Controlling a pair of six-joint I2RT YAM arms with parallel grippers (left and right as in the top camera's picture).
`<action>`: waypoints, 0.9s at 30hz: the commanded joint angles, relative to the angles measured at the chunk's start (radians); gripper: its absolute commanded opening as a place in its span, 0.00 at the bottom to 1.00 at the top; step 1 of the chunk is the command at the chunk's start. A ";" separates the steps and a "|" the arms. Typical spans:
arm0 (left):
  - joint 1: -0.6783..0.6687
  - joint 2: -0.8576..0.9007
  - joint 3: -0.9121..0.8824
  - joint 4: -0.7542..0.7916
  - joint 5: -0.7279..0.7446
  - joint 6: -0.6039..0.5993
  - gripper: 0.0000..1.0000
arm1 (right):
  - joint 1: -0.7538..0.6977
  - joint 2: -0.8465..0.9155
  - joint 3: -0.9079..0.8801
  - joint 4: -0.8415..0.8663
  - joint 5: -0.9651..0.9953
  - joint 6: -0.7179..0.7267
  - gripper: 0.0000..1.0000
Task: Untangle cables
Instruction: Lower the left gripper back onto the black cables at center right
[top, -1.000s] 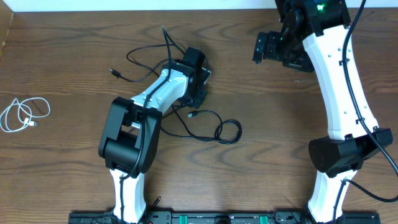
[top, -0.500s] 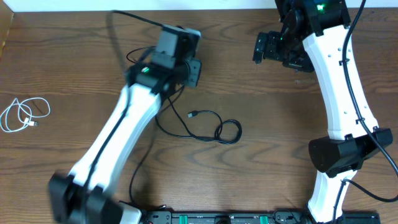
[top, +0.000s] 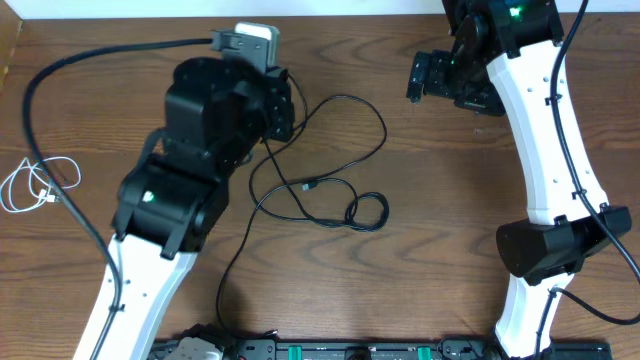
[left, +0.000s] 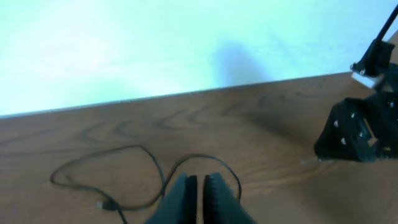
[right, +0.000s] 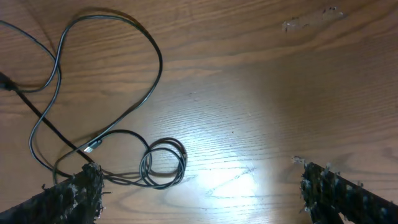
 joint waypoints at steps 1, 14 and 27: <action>0.004 0.041 0.011 -0.054 -0.001 -0.022 0.27 | 0.004 -0.006 -0.001 -0.002 0.012 -0.007 0.99; -0.113 0.422 0.018 -0.203 0.093 0.055 0.73 | 0.004 -0.006 -0.001 -0.002 0.012 -0.007 0.99; -0.174 0.506 0.022 -0.119 0.065 0.141 0.96 | 0.004 -0.006 -0.001 0.047 -0.059 0.046 0.99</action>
